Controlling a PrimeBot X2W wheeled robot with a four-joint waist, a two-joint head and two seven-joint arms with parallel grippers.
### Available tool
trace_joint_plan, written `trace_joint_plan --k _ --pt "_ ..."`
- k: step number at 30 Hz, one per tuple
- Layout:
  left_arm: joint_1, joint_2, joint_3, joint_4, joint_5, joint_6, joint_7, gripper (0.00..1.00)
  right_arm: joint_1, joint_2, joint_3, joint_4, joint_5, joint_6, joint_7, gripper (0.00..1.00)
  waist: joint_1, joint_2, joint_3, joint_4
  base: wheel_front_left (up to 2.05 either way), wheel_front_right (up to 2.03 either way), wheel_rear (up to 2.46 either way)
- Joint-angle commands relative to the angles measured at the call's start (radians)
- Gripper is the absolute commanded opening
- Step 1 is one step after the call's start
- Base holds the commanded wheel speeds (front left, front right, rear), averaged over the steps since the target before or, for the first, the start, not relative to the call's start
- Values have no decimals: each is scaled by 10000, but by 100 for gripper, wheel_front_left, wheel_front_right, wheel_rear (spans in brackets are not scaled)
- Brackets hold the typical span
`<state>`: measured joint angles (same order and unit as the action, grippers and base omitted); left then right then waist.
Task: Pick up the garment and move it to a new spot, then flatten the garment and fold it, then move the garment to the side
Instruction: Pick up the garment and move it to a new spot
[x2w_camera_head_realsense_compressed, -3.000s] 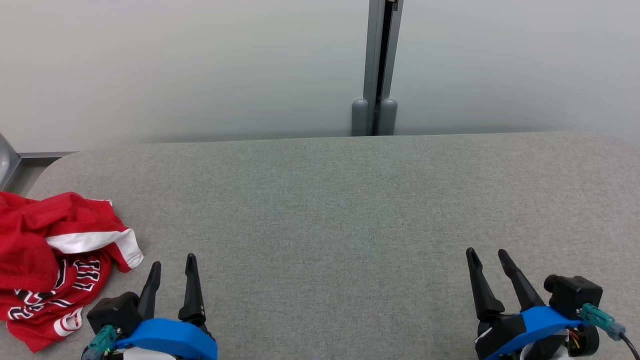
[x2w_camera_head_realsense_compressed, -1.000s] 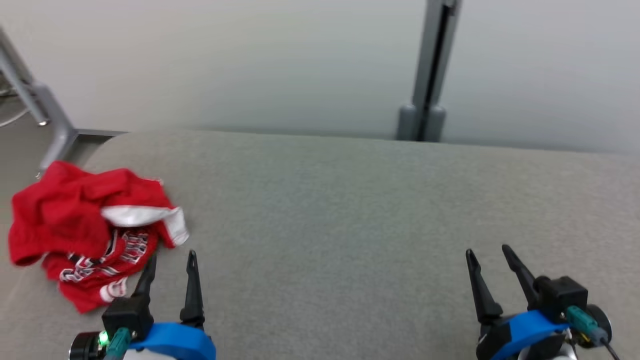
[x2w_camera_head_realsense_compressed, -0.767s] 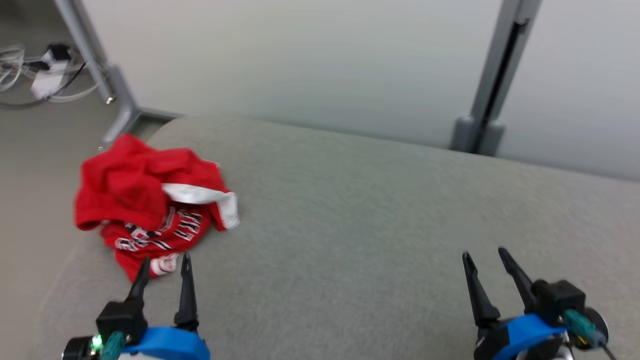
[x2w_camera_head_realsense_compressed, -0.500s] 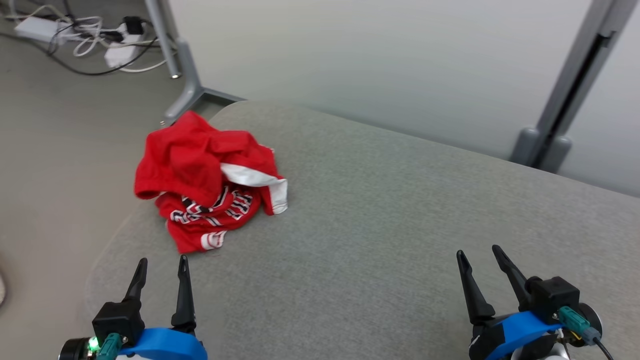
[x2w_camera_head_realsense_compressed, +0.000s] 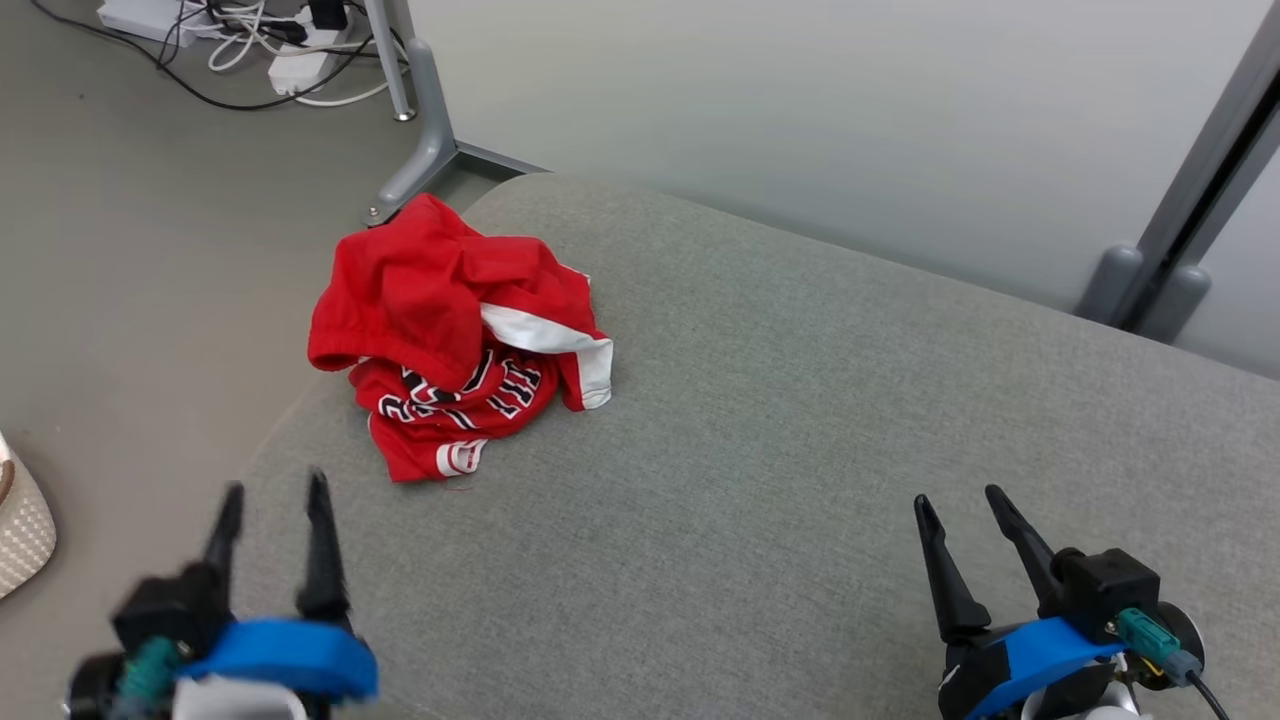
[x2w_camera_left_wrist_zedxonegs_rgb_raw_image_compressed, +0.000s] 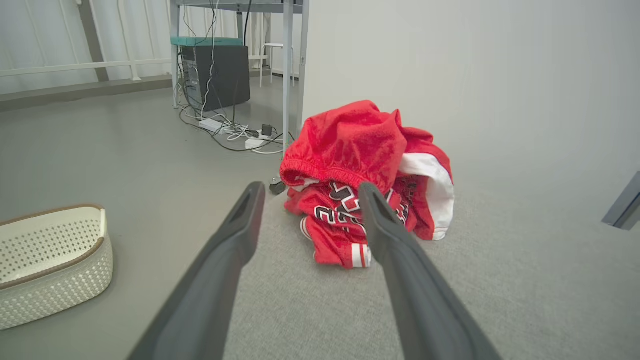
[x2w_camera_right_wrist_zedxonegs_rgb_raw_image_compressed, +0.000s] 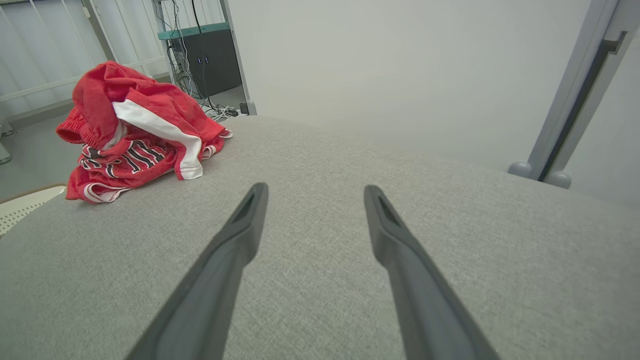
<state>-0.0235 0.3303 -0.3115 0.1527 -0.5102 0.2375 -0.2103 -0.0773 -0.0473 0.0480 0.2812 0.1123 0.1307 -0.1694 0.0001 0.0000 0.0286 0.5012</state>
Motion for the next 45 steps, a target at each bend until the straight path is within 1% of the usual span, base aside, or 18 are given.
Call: trace_joint_plan --k 1,3,5,9,15,17,19,20,22,27,29,30,31,33,37,39,41,45 --pt "-385 97 146 -210 -69 67 59 100 4 -55 -58 0 -18 1 -12 100 -1 0 24 -32 0 0 0" --pt "-795 227 456 -648 -299 99 342 100 17 -56 -120 -99 -65 1 34 100 -1 0 161 -133 0 0 0" --pt "-1378 524 829 -921 -528 143 777 100 -30 -56 -153 -236 -153 1 88 100 -1 0 374 -292 0 0 0" --pt "-2957 1147 1523 -888 -1174 132 2152 100 -261 -56 -94 -648 -388 1 262 100 -1 0 1040 -781 0 0 0" --pt "-4849 2016 2283 637 -2476 412 4998 100 -564 -53 240 -1223 -659 1 619 100 -1 0 2243 -1870 0 0 0" --pt "-5305 2260 2419 1117 -2782 519 5803 100 -687 -53 346 -1381 -724 1 698 100 -1 0 2619 -2249 0 0 0" --pt "-5673 2533 2541 1469 -3057 461 6418 100 -772 -53 434 -1521 -757 1 769 100 -1 0 2979 -2620 0 0 0" --pt "-5809 2550 2580 1618 -3229 489 6702 100 -823 -53 431 -1559 -748 1 774 100 -1 0 3113 -2781 0 0 0" --pt "-5886 2585 2709 1873 -3580 654 7334 100 -976 -53 490 -1694 -771 1 789 100 -1 0 3437 -3084 0 0 0" --pt "-5613 2700 2326 2049 -3944 1466 9344 100 -1181 -52 408 -1887 -809 1 782 100 -1 0 3850 -3578 0 0 0" --pt "-5498 2892 2120 1882 -3987 1588 10021 100 -1281 -52 410 -1867 -726 1 728 100 -1 0 3852 -3723 0 0 0" --pt "-5494 2981 2113 1754 -3975 1606 10137 40 -1312 -52 422 -1844 -674 1 687 100 -1 0 3820 -3784 0 0 0" --pt "-5459 3059 2096 1630 -3932 1650 10203 0 -1304 -52 422 -1808 -628 1 675 100 -1 0 3763 -3830 0 0 0" --pt "-5327 3182 2020 1420 -3930 1650 10425 0 -1273 -50 433 -1689 -490 1 596 100 -1 0 3556 -3913 0 0 0" --pt "-5564 3537 2059 895 -3671 1453 10130 0 -1193 -49 450 -1455 -341 1 439 100 -1 0 2938 -4032 0 0 0" --pt "-5806 3606 2016 593 -3539 1169 9818 0 -1087 -47 466 -1275 -209 1 331 100 -1 0 2457 -4102 0 0 0" --pt "-5980 3735 1870 318 -3442 904 9779 0 -929 -47 464 -1092 -28 1 249 100 -1 0 1971 -4178 0 0 0" --pt "-6771 3714 1557 -360 -3213 414 9607 0 -749 -47 484 -795 263 1 70 100 -1 0 1123 -4384 0 0 0"
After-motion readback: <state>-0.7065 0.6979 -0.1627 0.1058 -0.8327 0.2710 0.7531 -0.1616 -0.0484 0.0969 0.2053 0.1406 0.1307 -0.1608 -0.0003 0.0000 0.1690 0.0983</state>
